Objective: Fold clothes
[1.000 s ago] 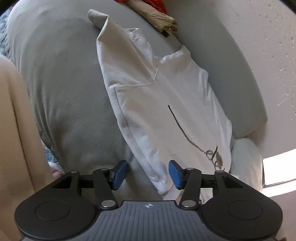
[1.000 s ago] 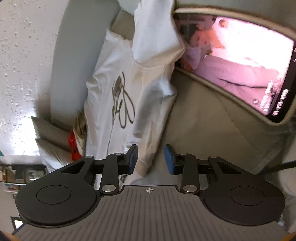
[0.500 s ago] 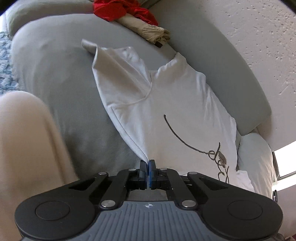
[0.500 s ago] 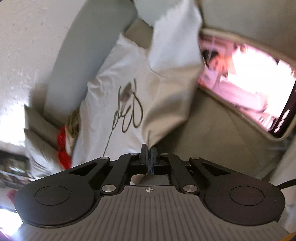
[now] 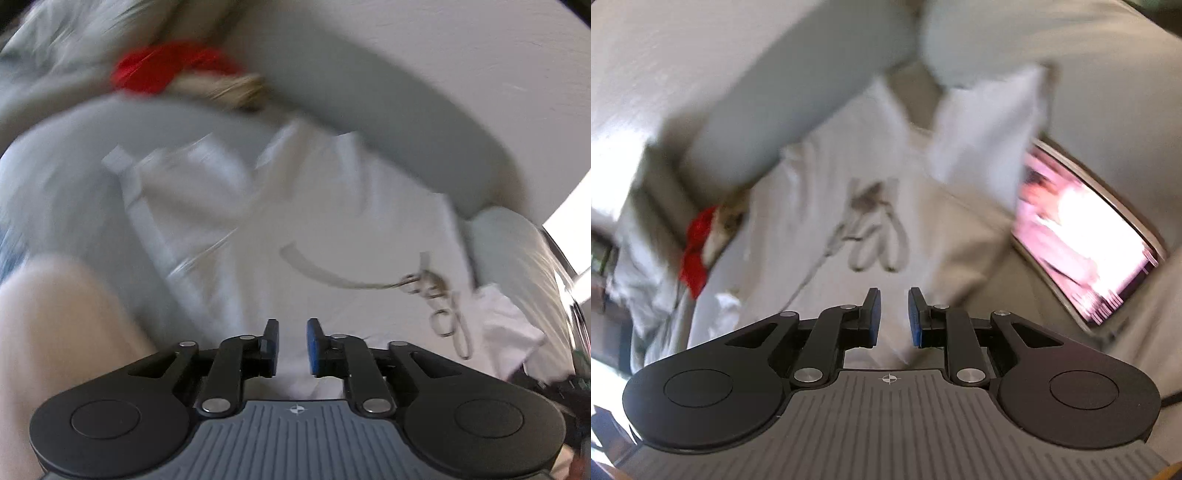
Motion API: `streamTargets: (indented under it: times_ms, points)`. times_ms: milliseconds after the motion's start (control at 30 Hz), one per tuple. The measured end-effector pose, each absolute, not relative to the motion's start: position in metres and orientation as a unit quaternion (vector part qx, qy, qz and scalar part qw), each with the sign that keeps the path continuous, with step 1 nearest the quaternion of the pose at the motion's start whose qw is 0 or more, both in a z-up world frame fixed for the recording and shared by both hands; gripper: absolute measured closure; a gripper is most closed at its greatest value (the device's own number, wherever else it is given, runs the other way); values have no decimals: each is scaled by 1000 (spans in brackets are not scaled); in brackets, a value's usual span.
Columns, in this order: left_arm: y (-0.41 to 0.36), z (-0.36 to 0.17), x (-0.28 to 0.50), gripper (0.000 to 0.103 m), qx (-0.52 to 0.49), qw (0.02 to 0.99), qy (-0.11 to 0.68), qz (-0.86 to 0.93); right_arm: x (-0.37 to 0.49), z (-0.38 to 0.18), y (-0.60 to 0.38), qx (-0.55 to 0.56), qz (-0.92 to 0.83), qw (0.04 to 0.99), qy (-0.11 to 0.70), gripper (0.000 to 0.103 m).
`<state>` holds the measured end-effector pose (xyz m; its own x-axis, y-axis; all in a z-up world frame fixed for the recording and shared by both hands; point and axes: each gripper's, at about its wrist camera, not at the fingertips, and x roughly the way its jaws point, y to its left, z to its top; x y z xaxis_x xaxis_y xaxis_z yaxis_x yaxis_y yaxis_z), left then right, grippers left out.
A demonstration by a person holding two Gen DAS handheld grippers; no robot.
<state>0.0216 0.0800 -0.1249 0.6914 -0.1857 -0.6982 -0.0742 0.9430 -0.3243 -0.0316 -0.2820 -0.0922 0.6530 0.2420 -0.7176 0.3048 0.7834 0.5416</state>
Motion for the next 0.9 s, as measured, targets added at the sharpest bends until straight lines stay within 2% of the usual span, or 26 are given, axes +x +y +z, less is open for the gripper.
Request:
streamTargets:
  times_ms: [100, 200, 267, 367, 400, 433, 500, 533, 567, 600, 733, 800, 900]
  points:
    - [58, -144, 38, 86, -105, 909, 398, -61, -10, -101, -263, 274, 3, 860, 431, 80]
    - [47, -157, 31, 87, -55, 897, 429, -93, 5, -119, -235, 165, 1, 872, 461, 80]
    - [46, -155, 20, 87, -37, 889, 446, -101, -5, -124, -226, 119, 10, 871, 476, 84]
    - [57, -150, 18, 87, -54, 858, 499, -107, -22, -120, -237, 139, 6, 847, 513, 88]
    - [61, -150, 21, 87, -66, 851, 510, -108, -22, -120, -243, 156, 5, 832, 533, 83]
    - [66, -142, 23, 86, -82, 851, 506, -111, -22, -120, -248, 174, 4, 815, 553, 83]
    - [75, -119, 28, 78, -107, 861, 483, -114, -28, -106, -260, 195, 7, 819, 540, 83]
    - [79, -104, 31, 69, -114, 872, 463, -112, -28, -92, -264, 201, 8, 829, 521, 81]
    - [83, -86, 37, 61, -116, 885, 438, -109, -26, -74, -270, 211, 11, 842, 496, 73]
    - [86, -68, 42, 59, -116, 897, 412, -106, -23, -55, -275, 220, 15, 855, 470, 62]
    - [101, -23, 83, 42, -123, 922, 355, -90, -4, 23, -296, 251, 30, 897, 363, 50]
    - [108, 0, 104, 40, -127, 933, 326, -82, 11, 50, -304, 256, 26, 910, 326, 34]
    - [120, -9, 159, 40, -133, 938, 315, -62, 49, 65, -312, 246, 20, 921, 302, 28]
